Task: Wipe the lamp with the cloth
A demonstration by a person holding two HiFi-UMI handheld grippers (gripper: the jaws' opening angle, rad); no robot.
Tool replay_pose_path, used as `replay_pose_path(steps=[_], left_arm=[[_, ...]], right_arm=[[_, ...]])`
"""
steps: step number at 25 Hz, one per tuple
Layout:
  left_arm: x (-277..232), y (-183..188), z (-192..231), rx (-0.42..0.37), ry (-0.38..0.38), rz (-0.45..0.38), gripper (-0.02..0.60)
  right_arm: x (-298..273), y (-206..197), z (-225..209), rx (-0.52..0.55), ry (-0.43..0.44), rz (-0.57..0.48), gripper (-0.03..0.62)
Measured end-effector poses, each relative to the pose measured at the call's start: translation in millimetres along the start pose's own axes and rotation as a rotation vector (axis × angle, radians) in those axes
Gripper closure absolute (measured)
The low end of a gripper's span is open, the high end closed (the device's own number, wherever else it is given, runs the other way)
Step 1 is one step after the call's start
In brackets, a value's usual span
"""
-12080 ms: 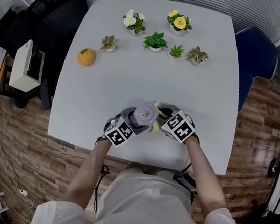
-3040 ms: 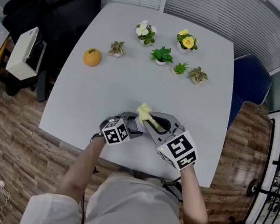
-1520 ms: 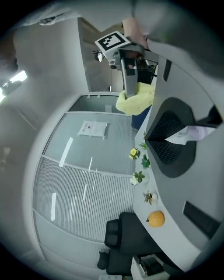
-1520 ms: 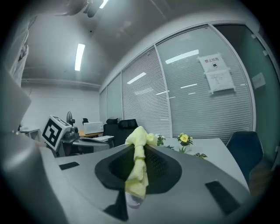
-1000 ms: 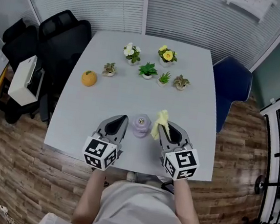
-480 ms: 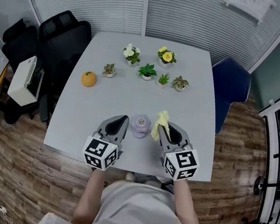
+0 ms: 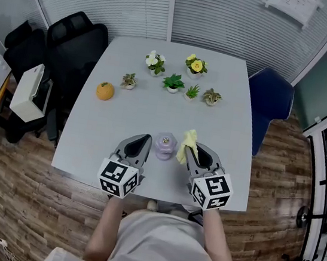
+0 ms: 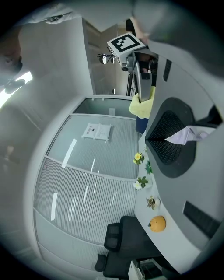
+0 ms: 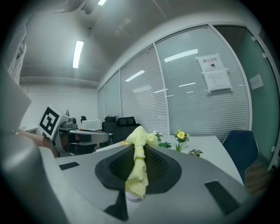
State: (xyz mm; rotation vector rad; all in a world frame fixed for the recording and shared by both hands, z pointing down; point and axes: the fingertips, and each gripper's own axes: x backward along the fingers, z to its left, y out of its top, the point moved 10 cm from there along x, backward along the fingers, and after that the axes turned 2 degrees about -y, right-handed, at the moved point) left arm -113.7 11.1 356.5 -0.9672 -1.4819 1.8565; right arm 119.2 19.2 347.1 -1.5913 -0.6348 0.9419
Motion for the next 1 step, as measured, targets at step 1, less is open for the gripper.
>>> replay_pose_path(steps=[1], left_arm=[[-0.5,0.1,0.1,-0.001,-0.001,0.000,0.580]], right_arm=[[-0.7,-0.1,-0.2,-0.001,0.001,0.000,0.534]])
